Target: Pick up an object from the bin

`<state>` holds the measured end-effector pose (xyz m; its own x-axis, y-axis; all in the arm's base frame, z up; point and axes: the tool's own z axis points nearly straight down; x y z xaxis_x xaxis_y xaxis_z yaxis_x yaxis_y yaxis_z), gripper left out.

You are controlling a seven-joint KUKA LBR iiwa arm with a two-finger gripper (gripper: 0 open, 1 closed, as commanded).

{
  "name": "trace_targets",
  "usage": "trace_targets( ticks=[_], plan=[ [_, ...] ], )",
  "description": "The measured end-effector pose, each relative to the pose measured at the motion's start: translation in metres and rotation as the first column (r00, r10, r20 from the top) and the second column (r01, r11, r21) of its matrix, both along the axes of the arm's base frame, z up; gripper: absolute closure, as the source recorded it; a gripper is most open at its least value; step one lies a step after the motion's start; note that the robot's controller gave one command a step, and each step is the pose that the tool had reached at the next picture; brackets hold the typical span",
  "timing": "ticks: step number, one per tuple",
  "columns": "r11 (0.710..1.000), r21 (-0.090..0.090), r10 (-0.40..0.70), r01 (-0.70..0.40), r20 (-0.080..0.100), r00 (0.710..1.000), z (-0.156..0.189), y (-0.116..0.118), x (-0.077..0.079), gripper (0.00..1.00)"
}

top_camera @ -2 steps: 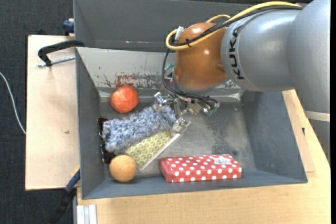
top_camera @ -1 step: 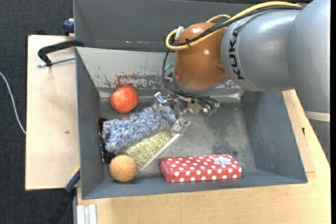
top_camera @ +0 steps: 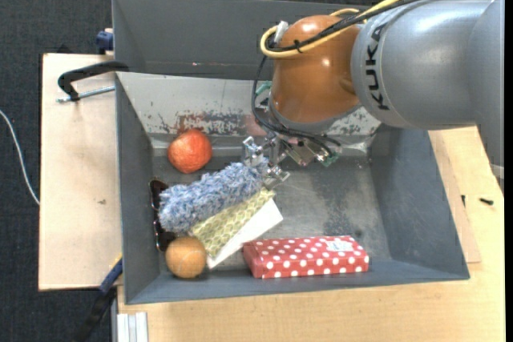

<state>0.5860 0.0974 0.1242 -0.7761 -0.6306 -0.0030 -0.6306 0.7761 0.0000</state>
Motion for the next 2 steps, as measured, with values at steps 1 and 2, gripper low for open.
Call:
trace_targets(
  ticks=[1,2],
  plan=[
    [1.0,0.001,0.0,0.0,0.005,1.0,0.054,0.0,0.001,1.0],
    [1.0,0.0,0.024,-0.024,0.002,1.0,0.093,0.0,-0.001,1.0]
  ],
)
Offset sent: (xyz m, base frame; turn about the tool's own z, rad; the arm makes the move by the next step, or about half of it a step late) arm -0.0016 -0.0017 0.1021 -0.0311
